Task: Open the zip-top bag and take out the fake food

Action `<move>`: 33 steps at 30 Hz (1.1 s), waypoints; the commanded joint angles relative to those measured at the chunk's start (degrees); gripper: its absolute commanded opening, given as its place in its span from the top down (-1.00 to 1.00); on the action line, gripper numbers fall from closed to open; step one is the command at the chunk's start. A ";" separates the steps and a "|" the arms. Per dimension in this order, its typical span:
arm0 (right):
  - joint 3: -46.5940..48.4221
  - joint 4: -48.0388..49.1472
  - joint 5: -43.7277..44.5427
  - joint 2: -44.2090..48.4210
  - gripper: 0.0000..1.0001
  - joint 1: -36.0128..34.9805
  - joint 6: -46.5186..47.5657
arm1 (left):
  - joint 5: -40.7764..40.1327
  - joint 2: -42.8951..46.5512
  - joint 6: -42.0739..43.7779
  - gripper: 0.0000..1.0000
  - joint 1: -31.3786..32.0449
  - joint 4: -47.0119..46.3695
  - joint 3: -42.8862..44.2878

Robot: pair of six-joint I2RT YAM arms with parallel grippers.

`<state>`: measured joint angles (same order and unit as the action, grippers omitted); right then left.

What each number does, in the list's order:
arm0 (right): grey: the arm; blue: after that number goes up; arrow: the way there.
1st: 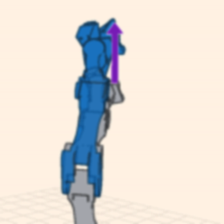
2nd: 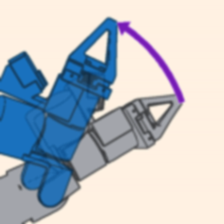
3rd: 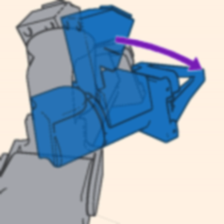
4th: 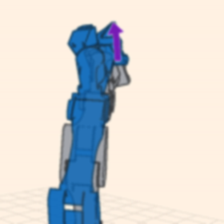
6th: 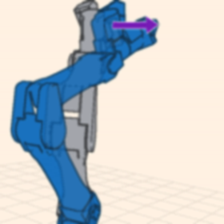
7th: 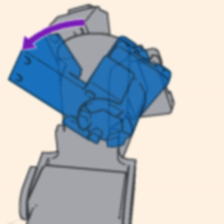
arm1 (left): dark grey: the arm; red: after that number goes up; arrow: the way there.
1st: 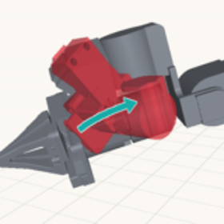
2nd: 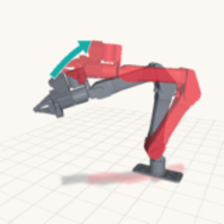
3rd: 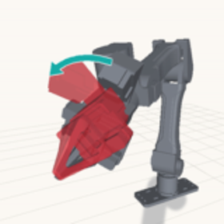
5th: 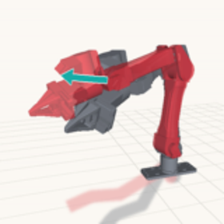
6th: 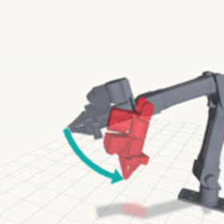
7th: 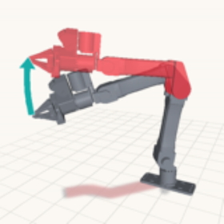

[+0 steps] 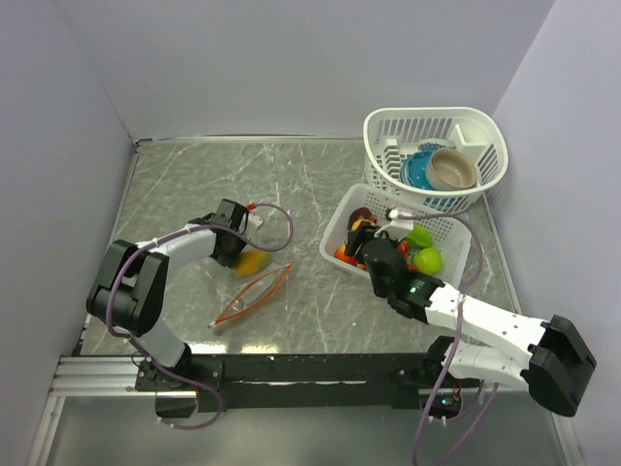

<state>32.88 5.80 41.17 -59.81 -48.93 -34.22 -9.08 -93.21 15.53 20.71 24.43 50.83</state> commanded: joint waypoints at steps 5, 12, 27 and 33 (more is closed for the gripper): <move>10.51 -14.14 -1.53 -5.66 -1.00 8.06 -2.78 | 3.02 -1.10 -1.20 0.98 -0.58 3.97 -2.58; 13.61 -12.16 -3.81 -4.54 -1.00 4.20 2.82 | 4.42 -0.04 -1.12 0.99 -0.84 4.05 -1.44; 20.64 1.57 -7.24 -30.87 0.80 -24.37 9.96 | 14.35 6.27 -1.12 0.82 -6.46 14.92 7.42; 23.19 4.65 -9.09 -34.84 0.81 -24.73 7.76 | 19.01 11.29 -0.94 0.22 -8.32 20.57 14.20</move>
<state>51.75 4.58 32.29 -93.65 -73.38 -24.45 4.49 -86.02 15.20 13.10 40.27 59.48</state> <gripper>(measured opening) 0.095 0.334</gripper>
